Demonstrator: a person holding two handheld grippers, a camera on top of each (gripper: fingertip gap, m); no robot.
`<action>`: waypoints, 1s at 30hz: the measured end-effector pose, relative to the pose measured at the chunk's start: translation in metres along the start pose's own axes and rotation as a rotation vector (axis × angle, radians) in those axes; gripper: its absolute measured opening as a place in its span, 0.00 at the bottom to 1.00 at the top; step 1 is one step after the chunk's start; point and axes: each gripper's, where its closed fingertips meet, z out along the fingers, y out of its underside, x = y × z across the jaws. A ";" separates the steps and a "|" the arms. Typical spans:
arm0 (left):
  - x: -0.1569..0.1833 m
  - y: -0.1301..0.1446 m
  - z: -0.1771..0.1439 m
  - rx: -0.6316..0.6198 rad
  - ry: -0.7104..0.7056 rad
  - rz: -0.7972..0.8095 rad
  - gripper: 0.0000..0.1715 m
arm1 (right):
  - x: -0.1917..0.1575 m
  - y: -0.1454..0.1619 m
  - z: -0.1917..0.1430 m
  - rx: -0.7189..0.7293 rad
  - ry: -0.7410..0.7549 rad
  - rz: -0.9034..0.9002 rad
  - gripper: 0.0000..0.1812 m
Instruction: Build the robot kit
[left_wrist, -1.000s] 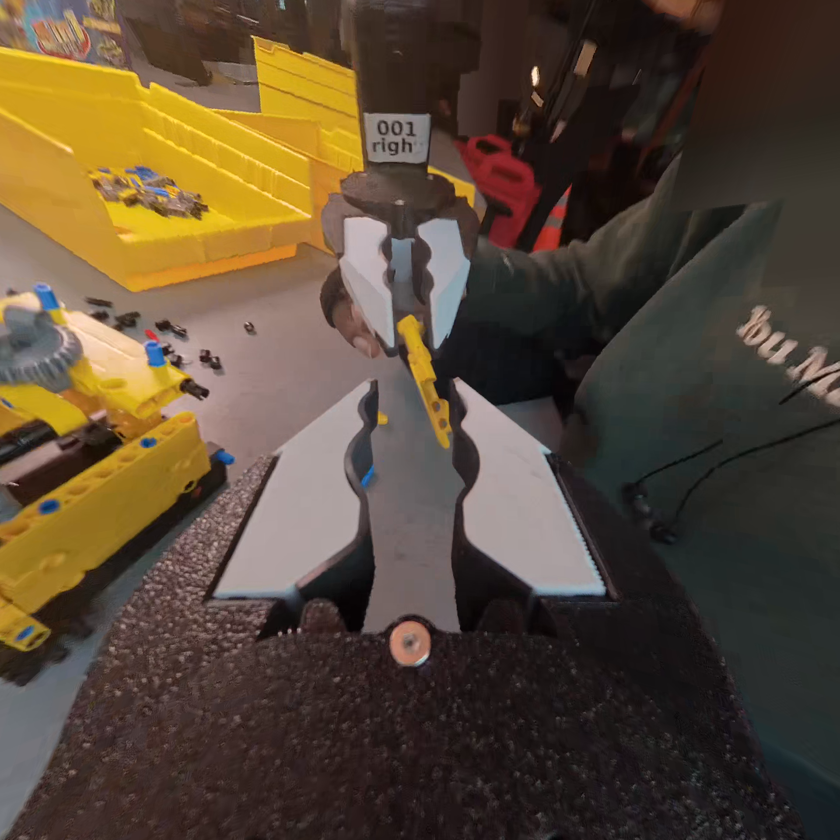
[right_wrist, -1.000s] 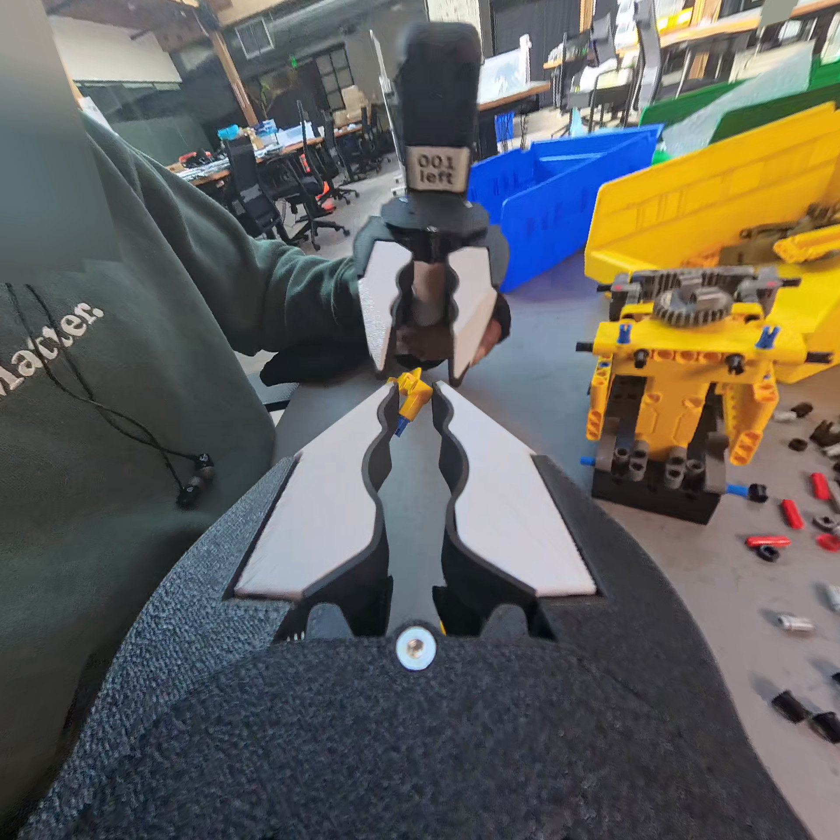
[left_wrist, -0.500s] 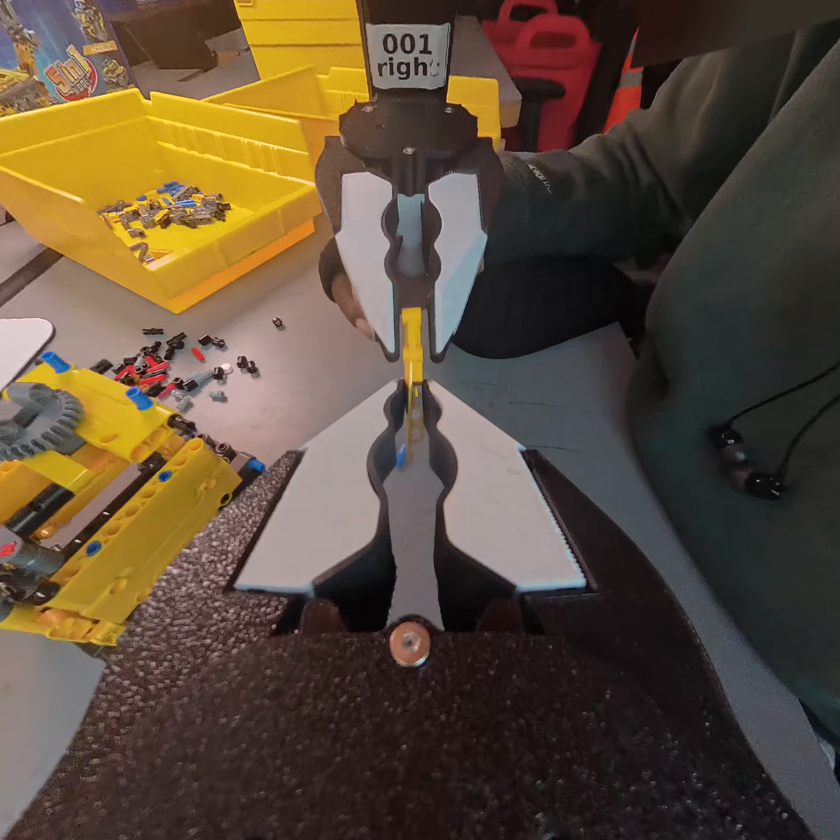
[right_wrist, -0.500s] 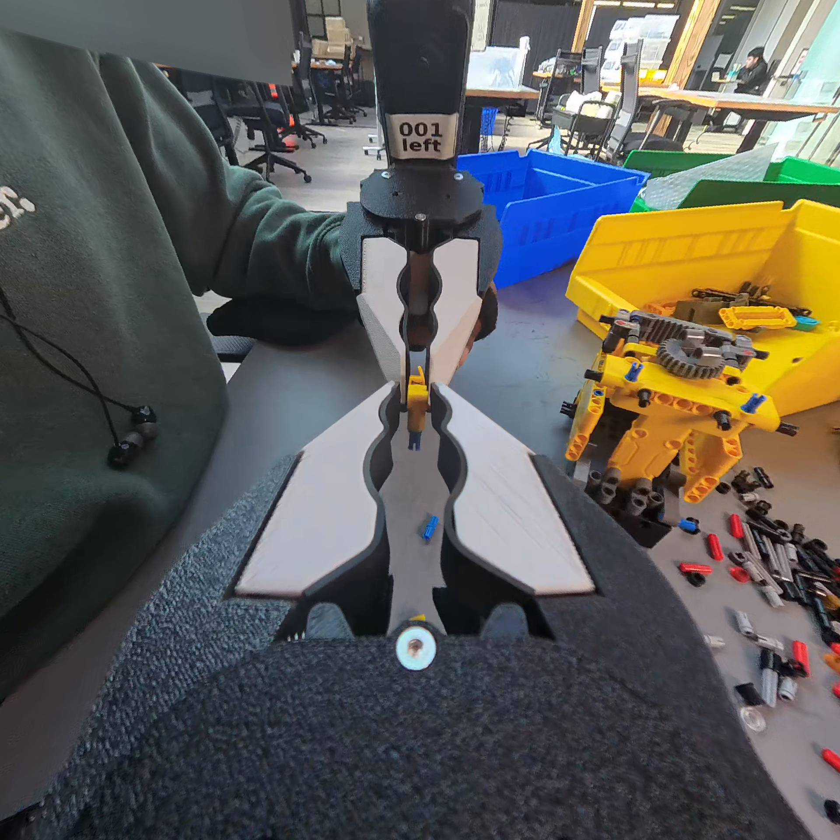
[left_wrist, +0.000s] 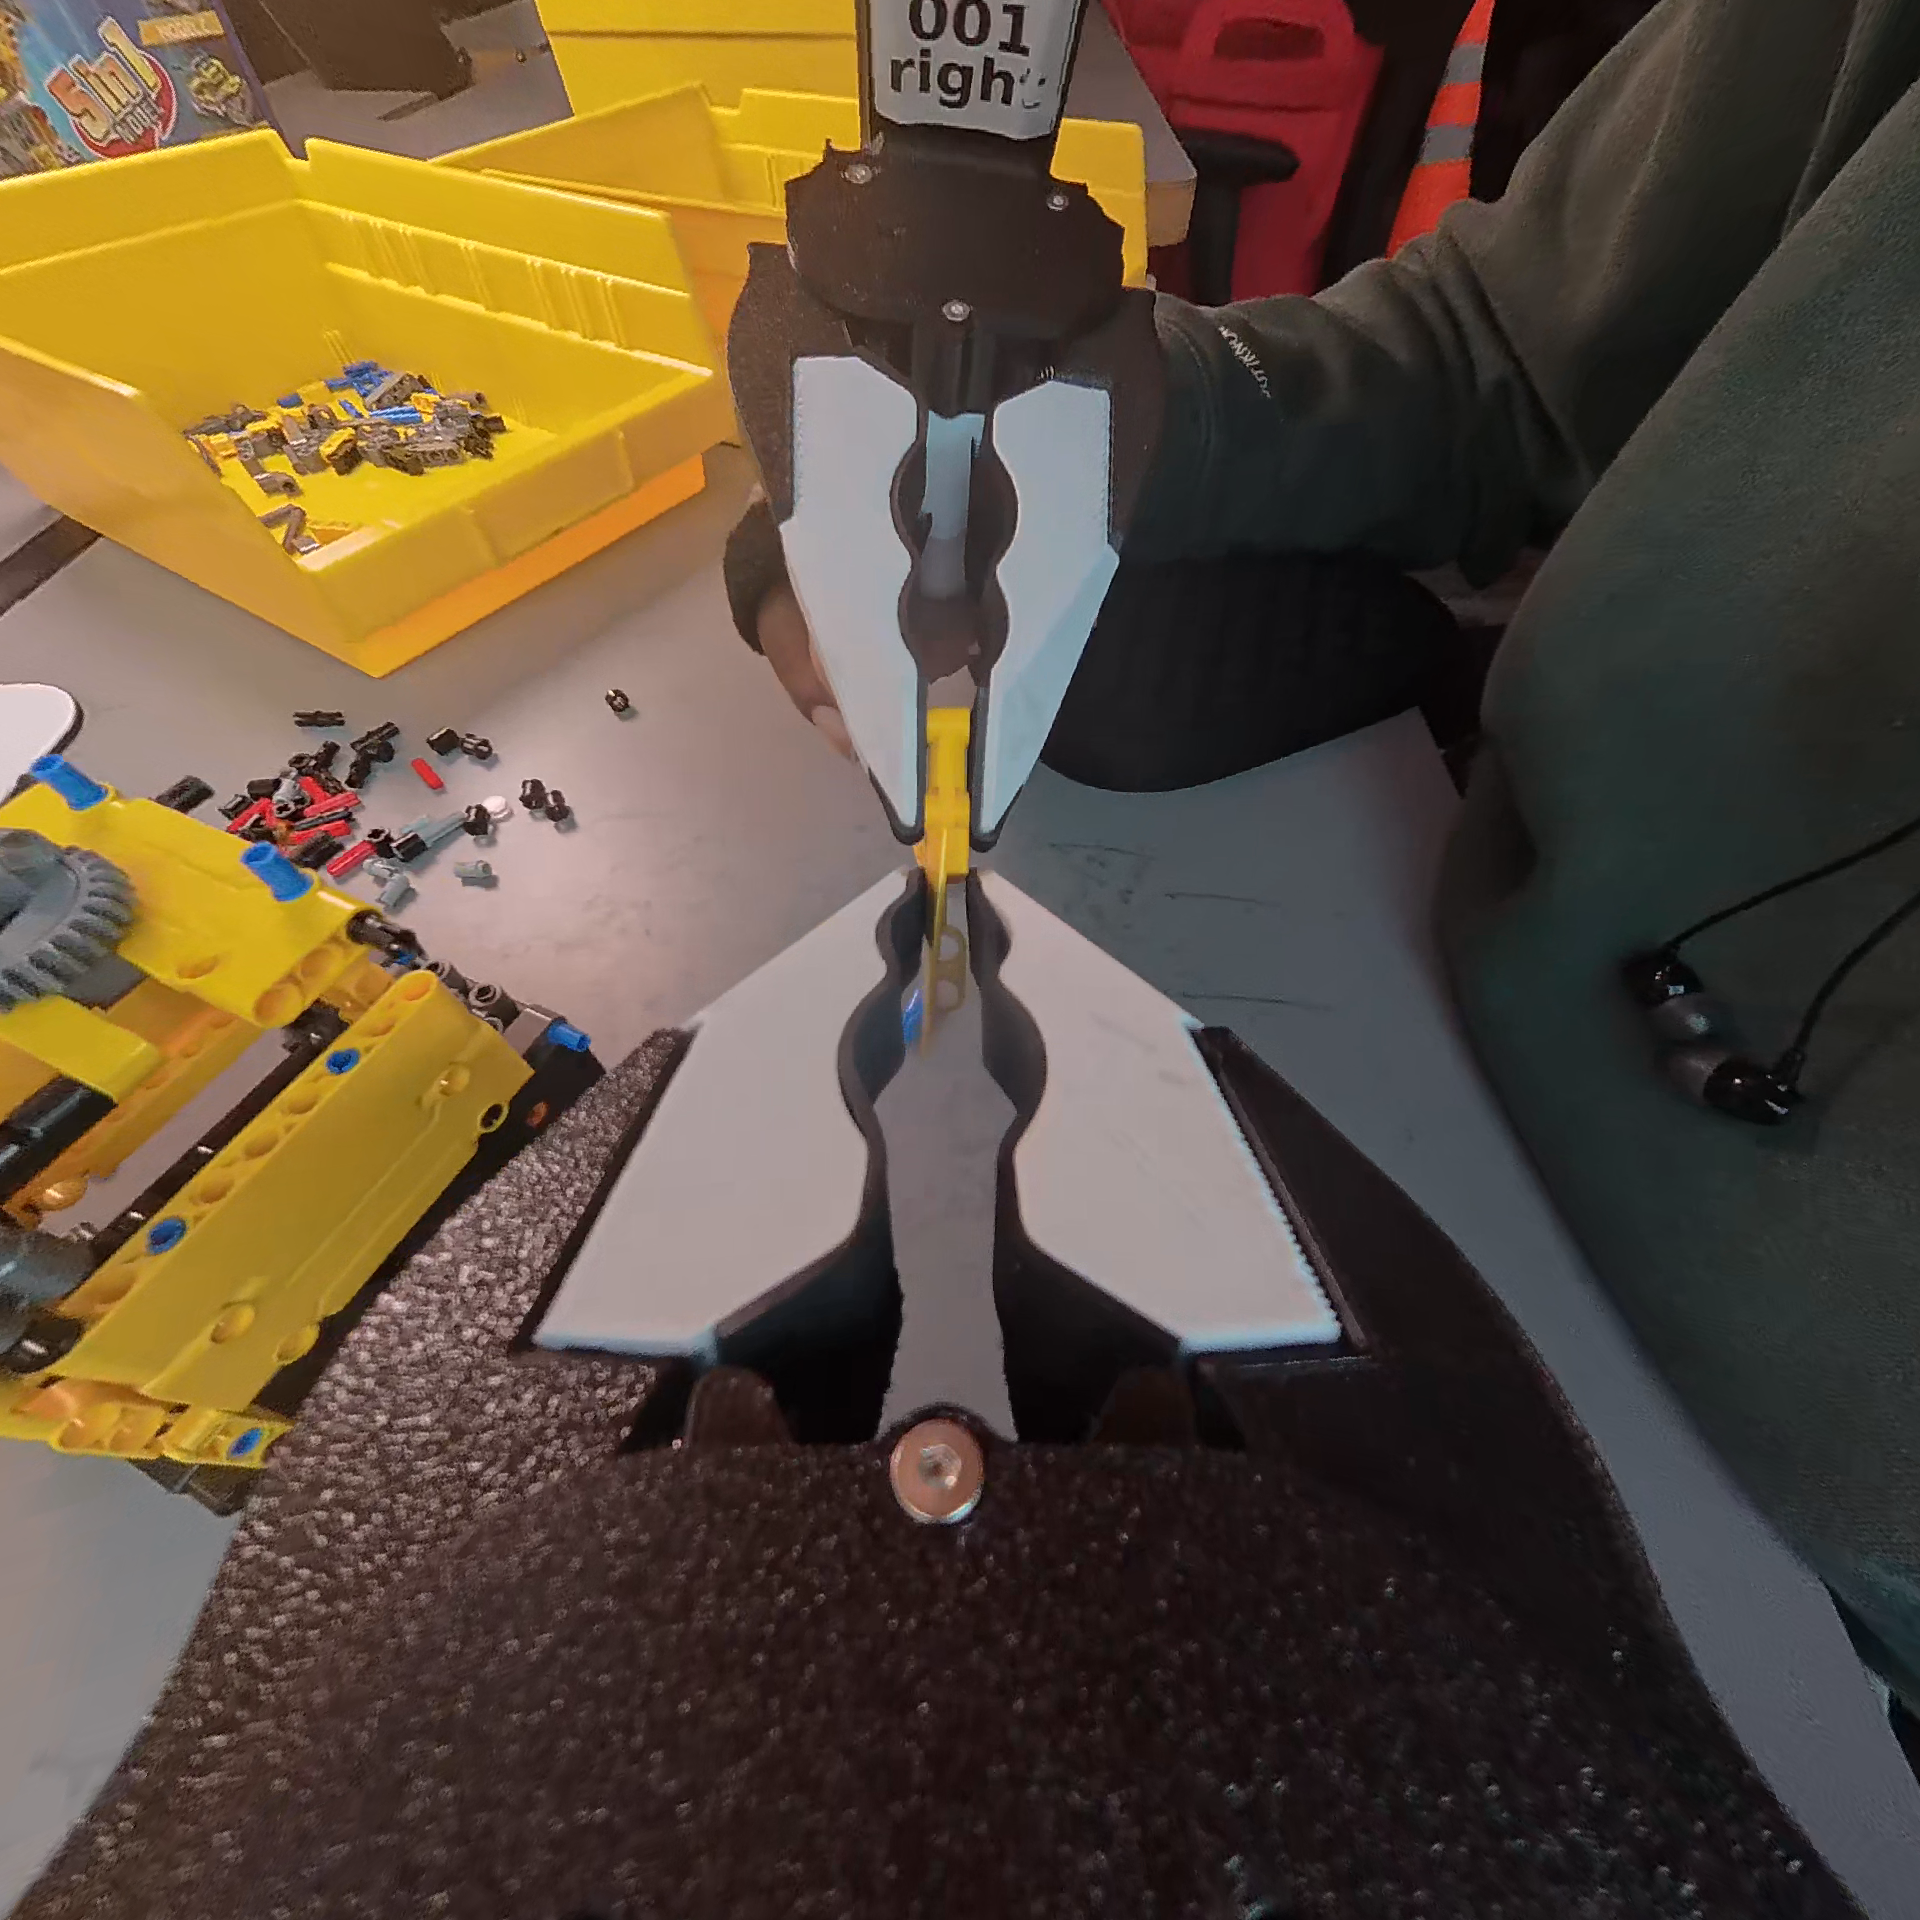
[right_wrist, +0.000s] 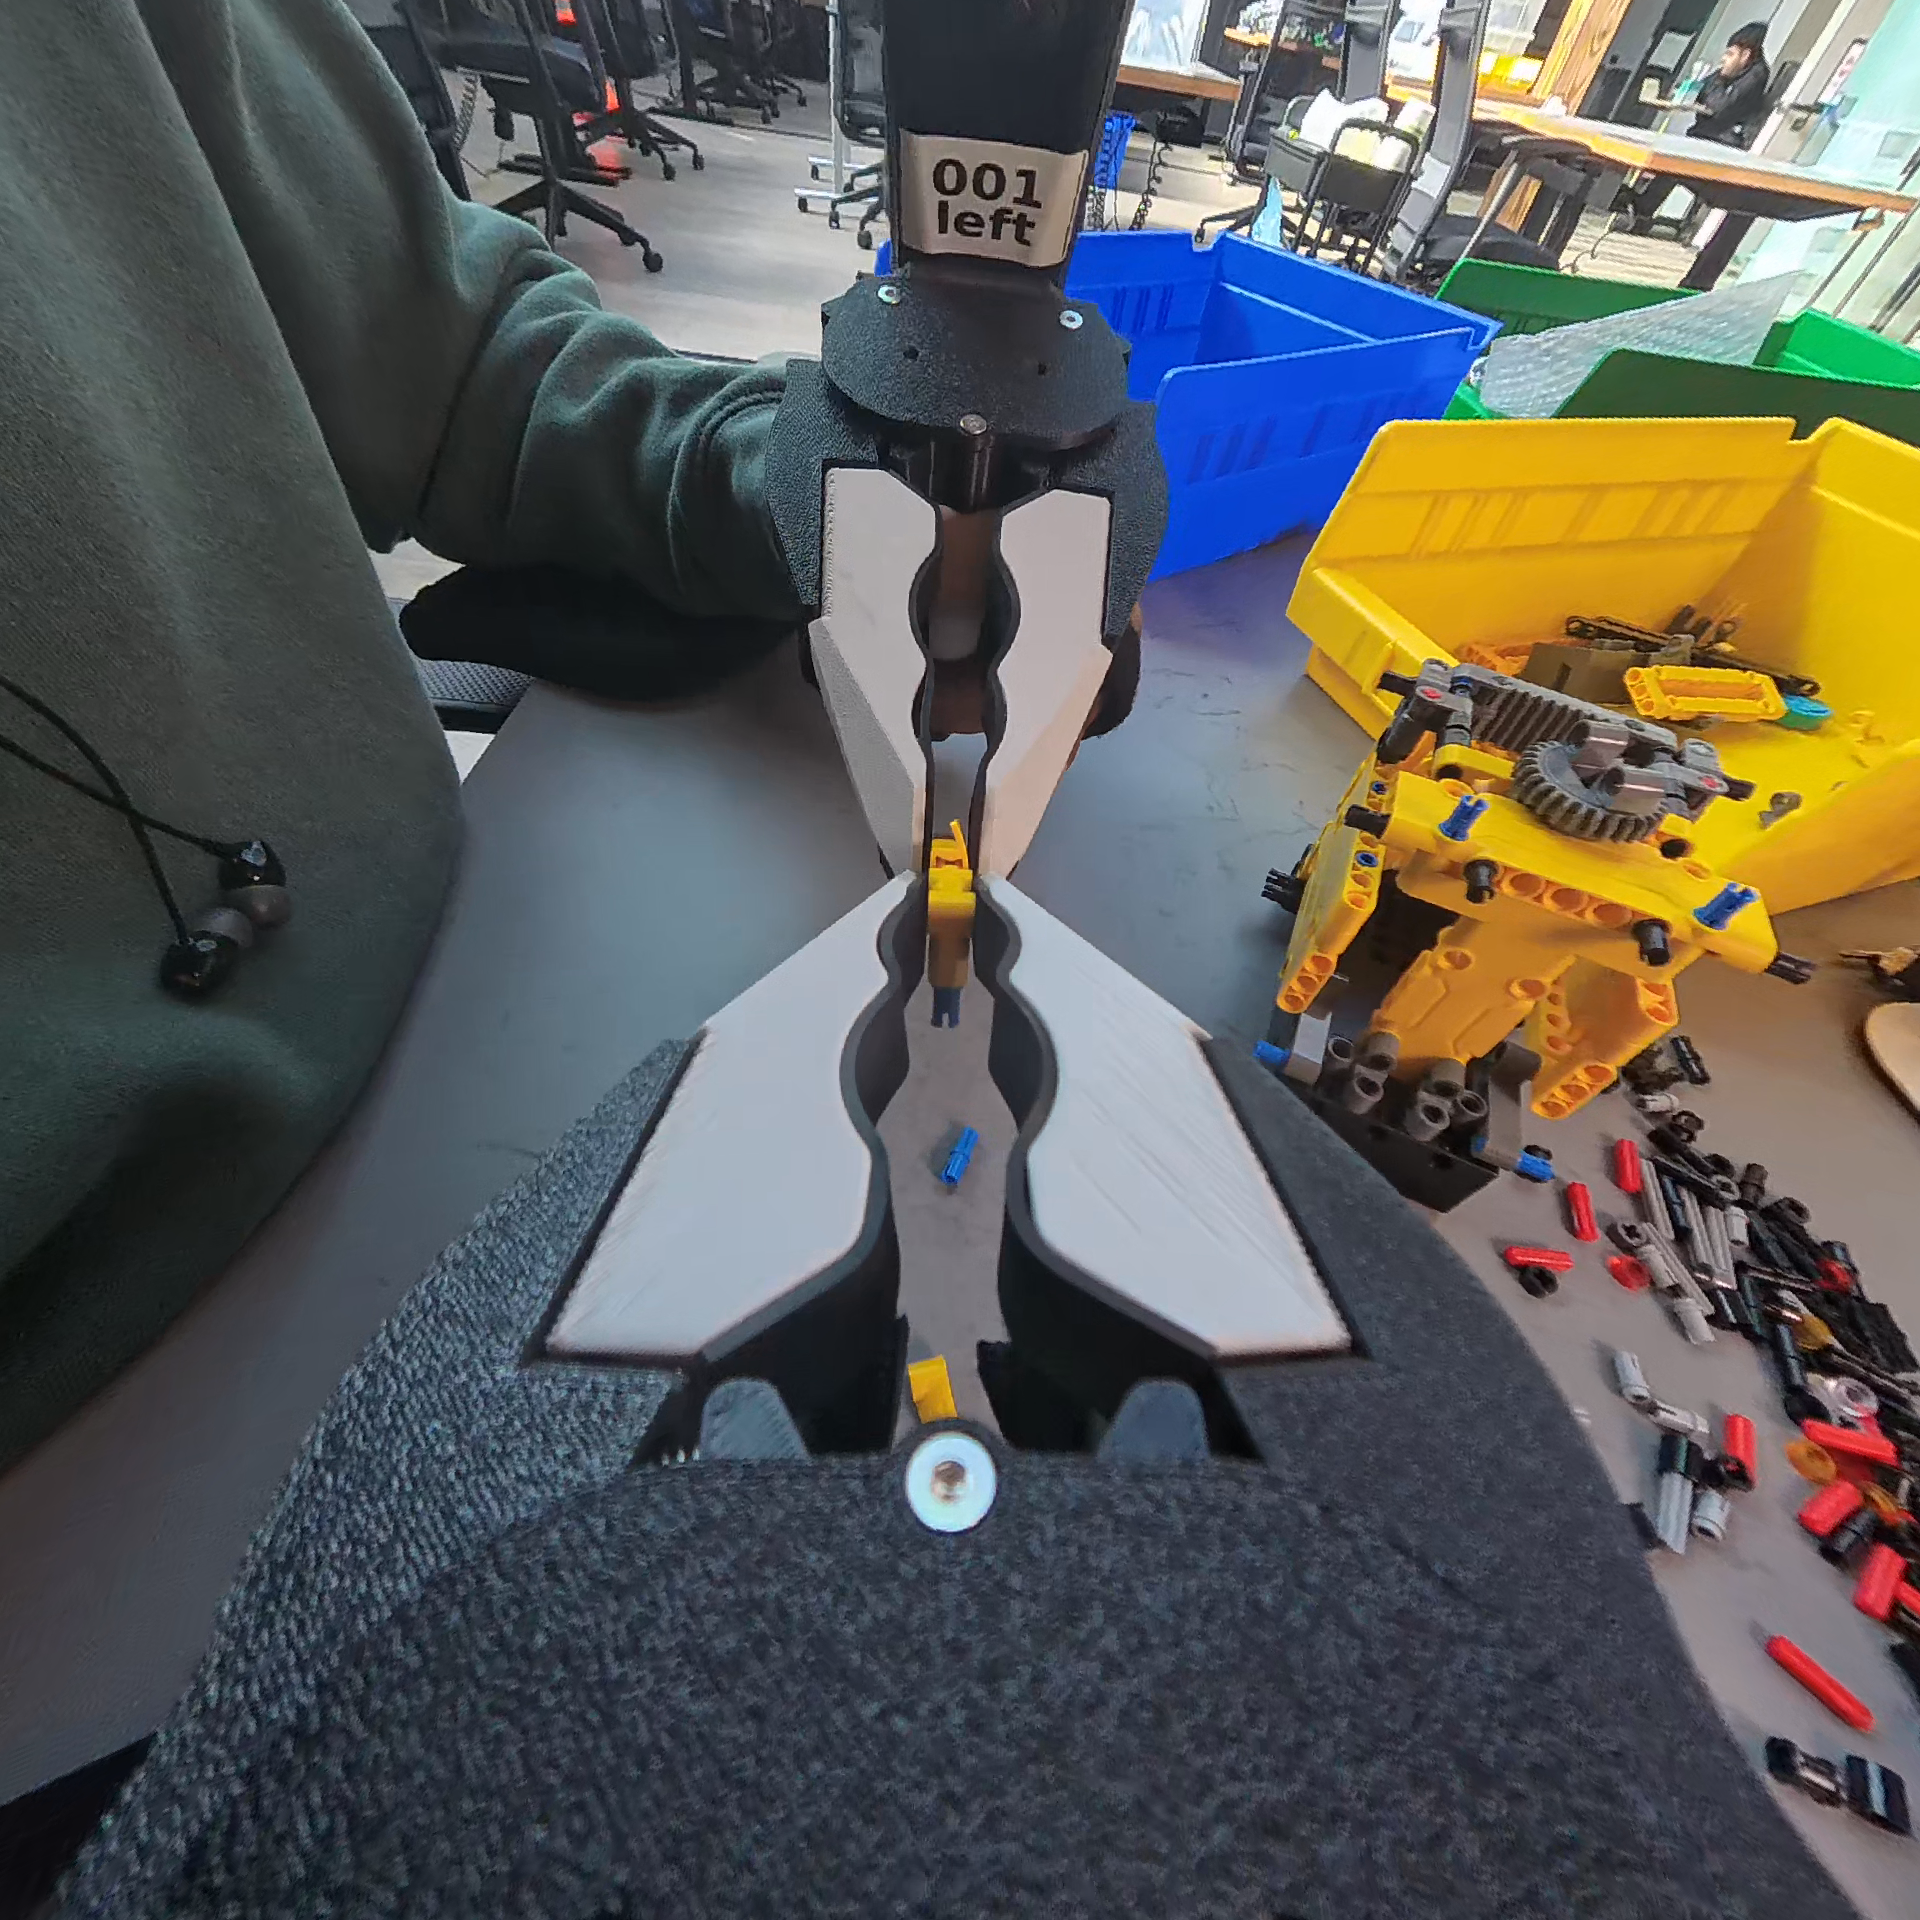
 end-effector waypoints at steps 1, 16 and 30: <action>0.000 0.000 0.000 0.006 0.006 -0.009 0.04 | 0.000 0.000 0.000 0.003 -0.001 0.001 0.04; 0.000 0.003 0.003 0.014 0.039 -0.083 0.04 | 0.000 0.005 0.000 -0.016 -0.009 0.032 0.04; -0.002 0.006 0.003 0.024 0.071 -0.143 0.04 | 0.002 0.008 0.003 0.037 -0.051 0.156 0.04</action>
